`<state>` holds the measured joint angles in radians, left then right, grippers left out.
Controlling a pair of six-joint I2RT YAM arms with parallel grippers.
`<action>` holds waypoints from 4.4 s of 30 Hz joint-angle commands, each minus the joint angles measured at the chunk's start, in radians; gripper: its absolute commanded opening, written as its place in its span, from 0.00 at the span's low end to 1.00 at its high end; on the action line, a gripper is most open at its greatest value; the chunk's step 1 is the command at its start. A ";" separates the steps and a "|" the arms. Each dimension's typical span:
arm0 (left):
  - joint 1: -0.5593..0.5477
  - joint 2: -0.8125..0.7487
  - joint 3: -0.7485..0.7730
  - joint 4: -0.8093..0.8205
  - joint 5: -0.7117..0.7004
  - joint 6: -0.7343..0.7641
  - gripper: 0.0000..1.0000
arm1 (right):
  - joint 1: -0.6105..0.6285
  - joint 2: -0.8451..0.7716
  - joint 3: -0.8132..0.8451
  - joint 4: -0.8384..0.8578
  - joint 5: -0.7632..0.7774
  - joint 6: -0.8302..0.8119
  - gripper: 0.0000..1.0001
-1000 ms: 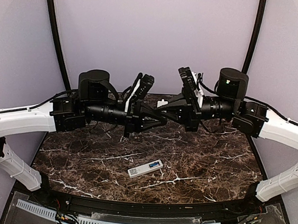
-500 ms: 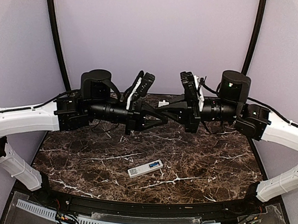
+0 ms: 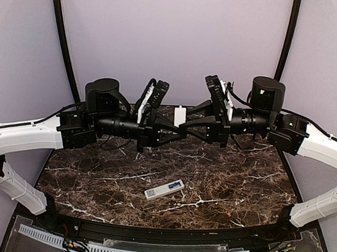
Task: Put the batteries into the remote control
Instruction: Pass from the right arm to the left, then pass from the left arm to the right, then pass from the right arm to the left, then pass from the left arm to the right
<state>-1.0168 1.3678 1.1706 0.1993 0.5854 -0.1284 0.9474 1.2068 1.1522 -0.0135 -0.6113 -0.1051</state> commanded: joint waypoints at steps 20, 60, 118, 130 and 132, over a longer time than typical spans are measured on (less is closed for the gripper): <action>0.007 -0.042 -0.014 0.012 -0.023 0.068 0.00 | -0.048 0.068 0.028 0.071 -0.198 0.298 0.00; 0.044 -0.012 0.072 -0.176 0.082 0.002 0.15 | -0.010 0.284 0.502 -0.904 -0.116 -0.291 0.00; 0.042 -0.120 -0.025 0.277 -0.050 -0.007 0.00 | -0.009 0.115 -0.055 0.692 -0.095 0.493 0.32; 0.042 -0.121 -0.041 0.286 -0.058 -0.008 0.00 | -0.005 0.112 -0.052 0.666 -0.115 0.485 0.00; 0.043 -0.126 -0.054 0.284 -0.066 -0.008 0.00 | -0.008 0.099 -0.052 0.645 -0.110 0.482 0.00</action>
<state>-0.9730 1.2545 1.1526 0.4583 0.5220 -0.1368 0.9363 1.3254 1.0714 0.6430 -0.7139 0.3771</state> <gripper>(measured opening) 0.017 0.015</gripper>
